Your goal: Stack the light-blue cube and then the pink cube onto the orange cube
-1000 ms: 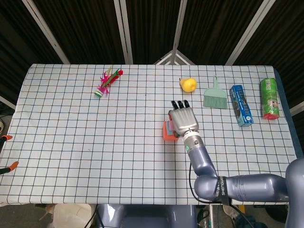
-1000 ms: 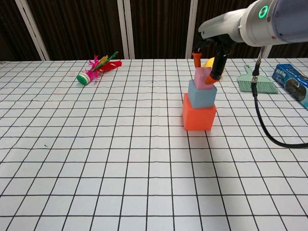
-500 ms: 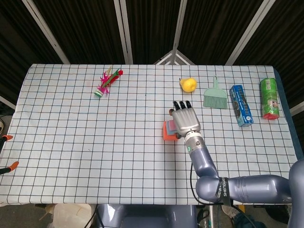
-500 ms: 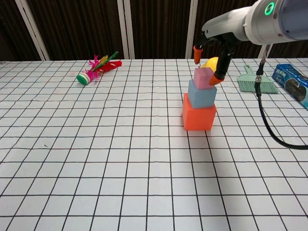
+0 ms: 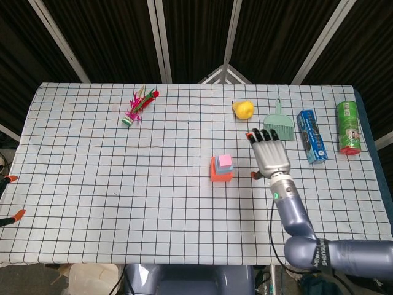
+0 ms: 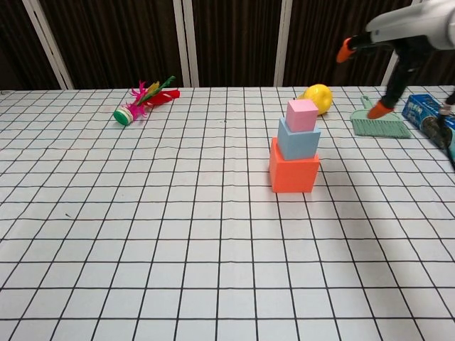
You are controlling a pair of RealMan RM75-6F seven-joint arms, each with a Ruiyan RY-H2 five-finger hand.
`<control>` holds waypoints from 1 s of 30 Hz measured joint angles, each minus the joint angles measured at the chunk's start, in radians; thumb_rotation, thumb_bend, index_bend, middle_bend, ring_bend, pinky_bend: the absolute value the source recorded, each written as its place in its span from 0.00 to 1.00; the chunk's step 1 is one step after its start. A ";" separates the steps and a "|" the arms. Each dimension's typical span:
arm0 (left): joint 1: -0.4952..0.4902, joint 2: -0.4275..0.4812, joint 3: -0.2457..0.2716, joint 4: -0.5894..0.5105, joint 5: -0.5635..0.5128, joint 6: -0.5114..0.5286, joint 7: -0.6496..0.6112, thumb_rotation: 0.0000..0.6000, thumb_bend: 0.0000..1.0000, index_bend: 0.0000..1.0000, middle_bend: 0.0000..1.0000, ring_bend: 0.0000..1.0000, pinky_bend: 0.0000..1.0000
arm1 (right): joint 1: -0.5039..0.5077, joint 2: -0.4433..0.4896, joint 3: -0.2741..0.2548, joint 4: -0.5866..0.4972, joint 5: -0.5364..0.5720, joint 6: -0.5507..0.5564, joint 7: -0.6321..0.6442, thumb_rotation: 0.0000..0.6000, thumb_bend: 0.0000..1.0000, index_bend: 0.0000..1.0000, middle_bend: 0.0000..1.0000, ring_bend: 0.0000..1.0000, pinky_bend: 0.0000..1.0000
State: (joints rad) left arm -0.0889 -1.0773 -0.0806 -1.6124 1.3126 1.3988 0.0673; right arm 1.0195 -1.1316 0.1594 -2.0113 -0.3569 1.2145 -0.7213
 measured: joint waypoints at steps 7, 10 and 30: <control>0.004 0.001 0.004 -0.010 0.009 0.007 0.001 1.00 0.21 0.22 0.01 0.00 0.02 | -0.302 0.071 -0.145 0.034 -0.418 0.051 0.310 1.00 0.25 0.11 0.07 0.05 0.00; 0.006 0.002 0.007 -0.014 0.016 0.014 0.002 1.00 0.21 0.22 0.01 0.00 0.02 | -0.449 0.067 -0.213 0.096 -0.574 0.116 0.440 1.00 0.25 0.11 0.07 0.05 0.00; 0.013 0.009 0.012 -0.012 0.038 0.026 -0.013 1.00 0.21 0.22 0.01 0.00 0.02 | -0.761 -0.079 -0.252 0.461 -0.924 0.342 0.577 1.00 0.25 0.04 0.07 0.04 0.00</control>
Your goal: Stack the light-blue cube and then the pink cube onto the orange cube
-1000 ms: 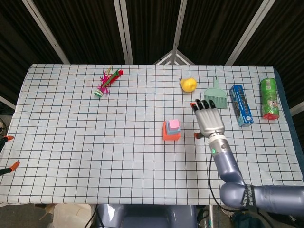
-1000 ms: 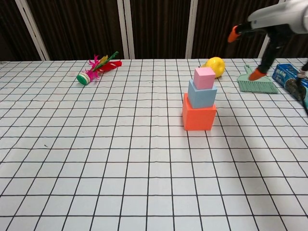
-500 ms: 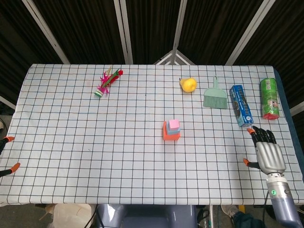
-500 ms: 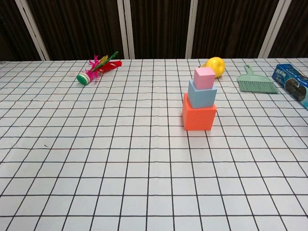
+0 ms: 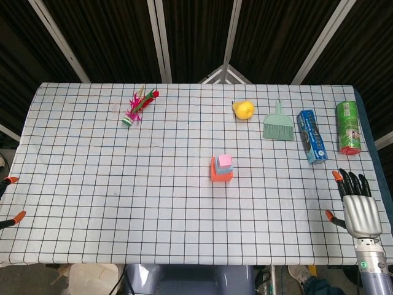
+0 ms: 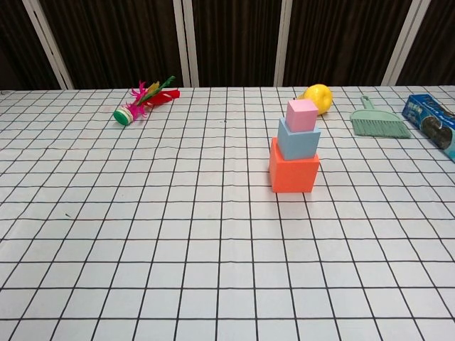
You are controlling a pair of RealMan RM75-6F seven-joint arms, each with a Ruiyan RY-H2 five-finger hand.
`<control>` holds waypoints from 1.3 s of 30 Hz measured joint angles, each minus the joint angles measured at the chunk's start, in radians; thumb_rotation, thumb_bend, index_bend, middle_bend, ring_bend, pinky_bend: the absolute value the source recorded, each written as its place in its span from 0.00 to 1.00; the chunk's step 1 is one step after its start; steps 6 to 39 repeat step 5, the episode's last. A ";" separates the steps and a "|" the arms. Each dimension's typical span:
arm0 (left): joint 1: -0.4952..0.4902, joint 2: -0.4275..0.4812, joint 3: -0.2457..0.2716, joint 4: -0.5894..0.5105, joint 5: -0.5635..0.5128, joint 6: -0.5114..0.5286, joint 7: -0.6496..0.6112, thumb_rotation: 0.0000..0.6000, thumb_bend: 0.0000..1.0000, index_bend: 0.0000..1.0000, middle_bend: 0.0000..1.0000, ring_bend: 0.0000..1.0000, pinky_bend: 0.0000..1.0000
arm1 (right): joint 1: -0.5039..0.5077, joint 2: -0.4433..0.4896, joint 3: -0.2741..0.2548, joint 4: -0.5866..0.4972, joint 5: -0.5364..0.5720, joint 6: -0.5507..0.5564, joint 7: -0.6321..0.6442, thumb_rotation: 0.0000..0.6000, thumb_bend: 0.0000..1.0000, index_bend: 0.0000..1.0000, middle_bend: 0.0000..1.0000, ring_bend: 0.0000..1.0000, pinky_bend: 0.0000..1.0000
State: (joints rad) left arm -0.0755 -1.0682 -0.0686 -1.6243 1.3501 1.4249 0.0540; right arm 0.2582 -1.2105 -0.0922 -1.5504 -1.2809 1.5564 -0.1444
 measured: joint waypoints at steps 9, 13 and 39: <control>-0.002 -0.001 0.006 0.001 0.015 0.000 0.005 1.00 0.21 0.22 0.01 0.00 0.02 | -0.018 -0.007 0.023 -0.001 -0.006 -0.012 -0.033 1.00 0.25 0.04 0.07 0.04 0.00; -0.002 -0.001 0.006 0.001 0.015 0.000 0.005 1.00 0.21 0.22 0.01 0.00 0.02 | -0.018 -0.007 0.023 -0.001 -0.006 -0.012 -0.033 1.00 0.25 0.04 0.07 0.04 0.00; -0.002 -0.001 0.006 0.001 0.015 0.000 0.005 1.00 0.21 0.22 0.01 0.00 0.02 | -0.018 -0.007 0.023 -0.001 -0.006 -0.012 -0.033 1.00 0.25 0.04 0.07 0.04 0.00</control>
